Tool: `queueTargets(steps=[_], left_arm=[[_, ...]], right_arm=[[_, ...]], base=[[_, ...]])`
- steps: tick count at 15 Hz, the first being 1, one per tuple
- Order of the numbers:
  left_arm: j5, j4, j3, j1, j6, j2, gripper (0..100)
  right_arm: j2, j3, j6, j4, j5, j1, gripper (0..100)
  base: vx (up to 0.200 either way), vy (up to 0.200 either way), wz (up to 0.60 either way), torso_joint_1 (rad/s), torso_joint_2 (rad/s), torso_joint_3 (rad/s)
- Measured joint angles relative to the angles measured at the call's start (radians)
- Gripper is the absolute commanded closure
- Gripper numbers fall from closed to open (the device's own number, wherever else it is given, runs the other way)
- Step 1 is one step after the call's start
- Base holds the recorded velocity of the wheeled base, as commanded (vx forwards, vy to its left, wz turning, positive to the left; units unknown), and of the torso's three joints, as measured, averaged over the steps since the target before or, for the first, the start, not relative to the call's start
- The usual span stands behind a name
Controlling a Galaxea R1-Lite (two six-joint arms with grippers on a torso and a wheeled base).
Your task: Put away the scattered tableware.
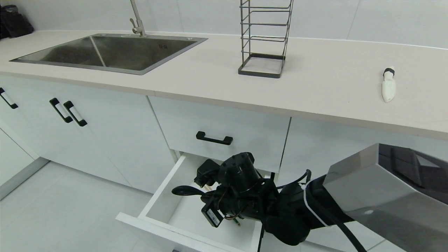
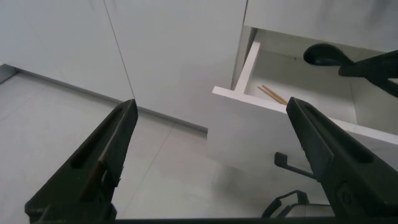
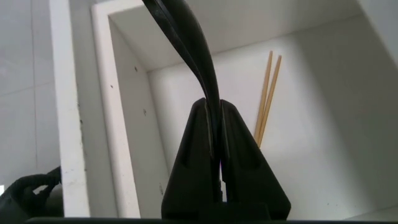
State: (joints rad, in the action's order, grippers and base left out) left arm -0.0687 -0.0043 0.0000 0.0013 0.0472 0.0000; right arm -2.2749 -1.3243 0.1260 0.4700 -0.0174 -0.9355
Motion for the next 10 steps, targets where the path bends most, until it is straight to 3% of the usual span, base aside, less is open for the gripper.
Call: queueTargets(steps=[10], left_arm=[[0.0,0.0,0.0,0.0,0.0,0.0,0]], right_arm=[[-0.133,-0.166,-0.014,-0.104,0.06,0.009,100]], base=[[0.0,0.0,0.0,0.0,0.0,0.0]])
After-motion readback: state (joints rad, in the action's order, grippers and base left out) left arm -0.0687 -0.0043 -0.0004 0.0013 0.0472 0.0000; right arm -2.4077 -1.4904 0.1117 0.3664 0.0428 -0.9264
